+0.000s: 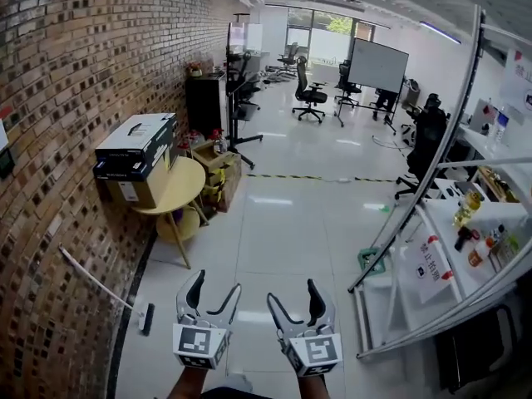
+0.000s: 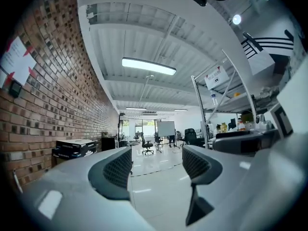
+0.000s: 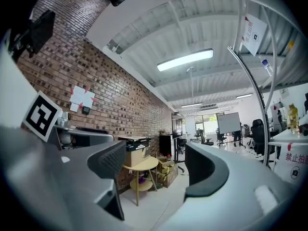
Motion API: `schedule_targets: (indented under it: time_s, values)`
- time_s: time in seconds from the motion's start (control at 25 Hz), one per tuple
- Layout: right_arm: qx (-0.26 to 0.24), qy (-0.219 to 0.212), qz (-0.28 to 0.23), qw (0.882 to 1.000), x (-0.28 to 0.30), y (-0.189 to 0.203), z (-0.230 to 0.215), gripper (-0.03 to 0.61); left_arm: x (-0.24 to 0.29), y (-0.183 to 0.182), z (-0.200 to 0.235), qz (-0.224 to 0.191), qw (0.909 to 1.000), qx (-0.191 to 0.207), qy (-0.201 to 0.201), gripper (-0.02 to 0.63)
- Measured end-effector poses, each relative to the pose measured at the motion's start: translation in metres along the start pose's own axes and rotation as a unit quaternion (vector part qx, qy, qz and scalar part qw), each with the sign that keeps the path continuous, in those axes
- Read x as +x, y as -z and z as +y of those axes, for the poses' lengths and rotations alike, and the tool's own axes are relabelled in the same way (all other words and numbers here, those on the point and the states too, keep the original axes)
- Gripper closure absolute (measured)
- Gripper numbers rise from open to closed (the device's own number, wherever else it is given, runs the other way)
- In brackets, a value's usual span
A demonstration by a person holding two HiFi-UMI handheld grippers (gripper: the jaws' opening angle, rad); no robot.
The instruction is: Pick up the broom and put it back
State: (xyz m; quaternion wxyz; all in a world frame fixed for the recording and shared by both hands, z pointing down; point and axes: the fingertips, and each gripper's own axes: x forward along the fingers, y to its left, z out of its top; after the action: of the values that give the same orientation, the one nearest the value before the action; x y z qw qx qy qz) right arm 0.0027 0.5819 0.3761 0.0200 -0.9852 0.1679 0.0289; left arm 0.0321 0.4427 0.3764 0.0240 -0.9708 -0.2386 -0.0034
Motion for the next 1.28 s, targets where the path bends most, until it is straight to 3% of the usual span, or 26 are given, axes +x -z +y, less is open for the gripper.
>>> schedule_targets:
  time_s: [0.2,0.36,0.56,0.88,0.96,1.08,1.28]
  values:
    - [-0.014,0.003,-0.014,1.000,0.076,-0.011,-0.011,0.193,0.065,-0.014,0.041,-0.021,0.9997,-0.005,0.015,0.282]
    - [-0.027,-0.020,-0.031,0.999,0.140,-0.020,-0.008,0.198,0.108,-0.023,0.075,-0.047,0.9987,-0.005,0.018,0.282]
    - [-0.020,-0.045,-0.017,0.999,0.203,0.005,-0.011,0.198,0.157,0.005,0.117,-0.030,0.9995,-0.010,-0.001,0.290]
    - [-0.005,-0.156,-0.014,0.988,0.331,0.025,-0.029,0.207,0.220,0.024,0.194,-0.013,0.9925,-0.008,-0.121,0.290]
    - [-0.002,-0.209,-0.012,0.978,0.365,0.026,-0.020,0.207,0.224,0.023,0.211,-0.015,0.9862,-0.013,-0.165,0.290]
    - [0.000,-0.289,-0.009,0.957,0.401,0.023,0.008,0.210,0.214,0.023,0.242,-0.011,0.9689,-0.015,-0.247,0.290]
    - [0.014,-0.426,0.006,0.905,0.428,0.044,0.080,0.215,0.164,0.037,0.283,-0.004,0.9254,-0.030,-0.378,0.290]
